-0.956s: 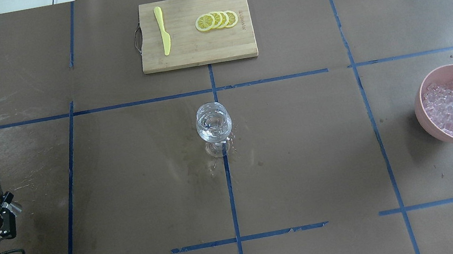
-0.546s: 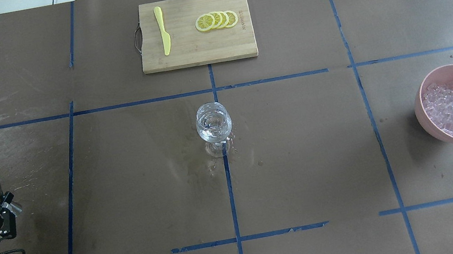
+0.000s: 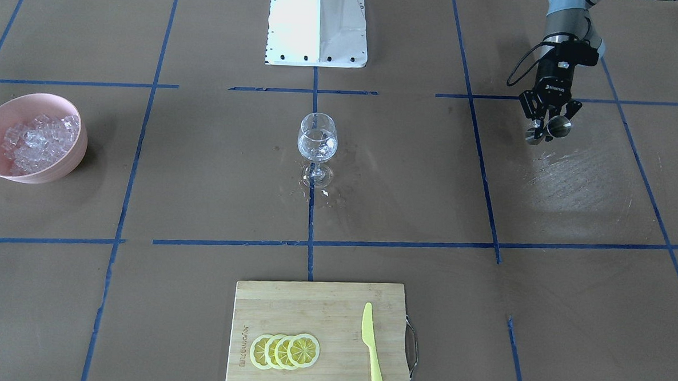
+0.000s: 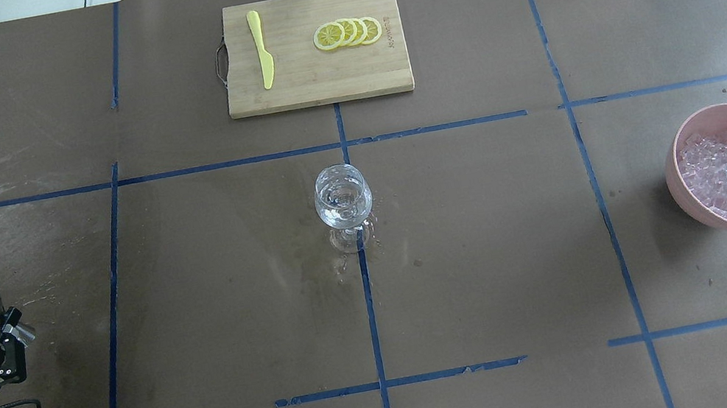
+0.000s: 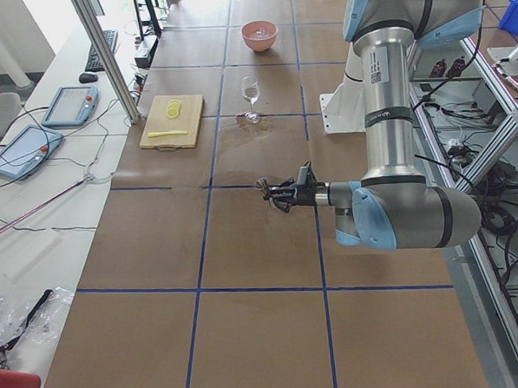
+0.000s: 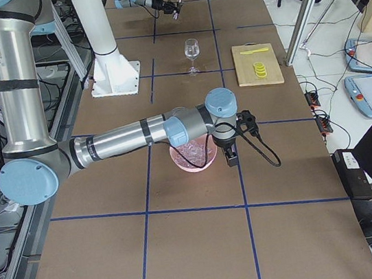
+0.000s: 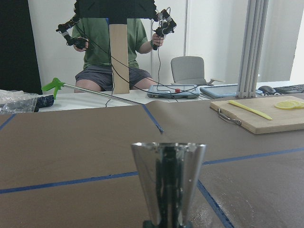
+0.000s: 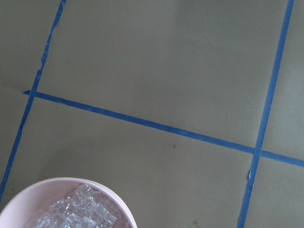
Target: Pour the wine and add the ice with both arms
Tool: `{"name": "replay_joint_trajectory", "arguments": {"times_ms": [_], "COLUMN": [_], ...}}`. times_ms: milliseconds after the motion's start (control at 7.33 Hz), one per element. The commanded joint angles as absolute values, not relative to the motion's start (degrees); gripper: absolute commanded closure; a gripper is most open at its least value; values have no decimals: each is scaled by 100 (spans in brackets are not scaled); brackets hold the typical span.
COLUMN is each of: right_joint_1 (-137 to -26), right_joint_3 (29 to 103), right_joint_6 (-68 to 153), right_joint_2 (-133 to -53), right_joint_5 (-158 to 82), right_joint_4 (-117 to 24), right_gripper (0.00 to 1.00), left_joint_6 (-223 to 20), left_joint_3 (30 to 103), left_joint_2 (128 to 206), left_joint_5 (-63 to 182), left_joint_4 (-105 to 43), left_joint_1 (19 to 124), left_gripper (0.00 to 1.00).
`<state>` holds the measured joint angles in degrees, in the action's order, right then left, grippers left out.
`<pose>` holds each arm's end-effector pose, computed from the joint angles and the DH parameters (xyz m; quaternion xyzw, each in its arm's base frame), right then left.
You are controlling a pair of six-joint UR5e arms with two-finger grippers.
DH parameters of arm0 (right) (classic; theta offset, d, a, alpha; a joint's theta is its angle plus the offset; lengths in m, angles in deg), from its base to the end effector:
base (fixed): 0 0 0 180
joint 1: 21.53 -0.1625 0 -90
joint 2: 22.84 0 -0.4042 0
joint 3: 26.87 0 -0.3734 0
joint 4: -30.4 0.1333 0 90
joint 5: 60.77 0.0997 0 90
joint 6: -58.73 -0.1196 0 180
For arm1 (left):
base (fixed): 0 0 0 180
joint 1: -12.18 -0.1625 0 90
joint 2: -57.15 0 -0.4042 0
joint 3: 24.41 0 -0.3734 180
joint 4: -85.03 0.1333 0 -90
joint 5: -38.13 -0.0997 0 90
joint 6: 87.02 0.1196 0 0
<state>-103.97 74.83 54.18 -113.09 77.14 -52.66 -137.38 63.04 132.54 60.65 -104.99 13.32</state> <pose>-0.0195 -0.4858 0.5372 0.1029 -0.4140 -0.0886 0.9001 0.3078 -0.2500 0.5706 0.5821 0.3707 -0.1414 0.7098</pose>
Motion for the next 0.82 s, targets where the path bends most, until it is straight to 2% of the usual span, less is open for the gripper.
{"name": "replay_joint_trajectory", "arguments": {"times_ms": [0,683], "right_joint_1": [-10397,-10397], "right_joint_3": [7500,7553], "right_joint_6": [5416,5416], "right_joint_2": [-11328,-11381], "right_joint_5": [7722,7713], "right_joint_4": [-5266,-5266], "right_gripper": [0,0], "left_joint_6": [-13738,-13738], "left_joint_3": [6304,6313], "left_joint_2": [13256,13256], "left_joint_5": [6063,6063], "left_joint_4": [-10499,-10499], "left_joint_1": [1332,1332], "left_gripper": [85,75]}}
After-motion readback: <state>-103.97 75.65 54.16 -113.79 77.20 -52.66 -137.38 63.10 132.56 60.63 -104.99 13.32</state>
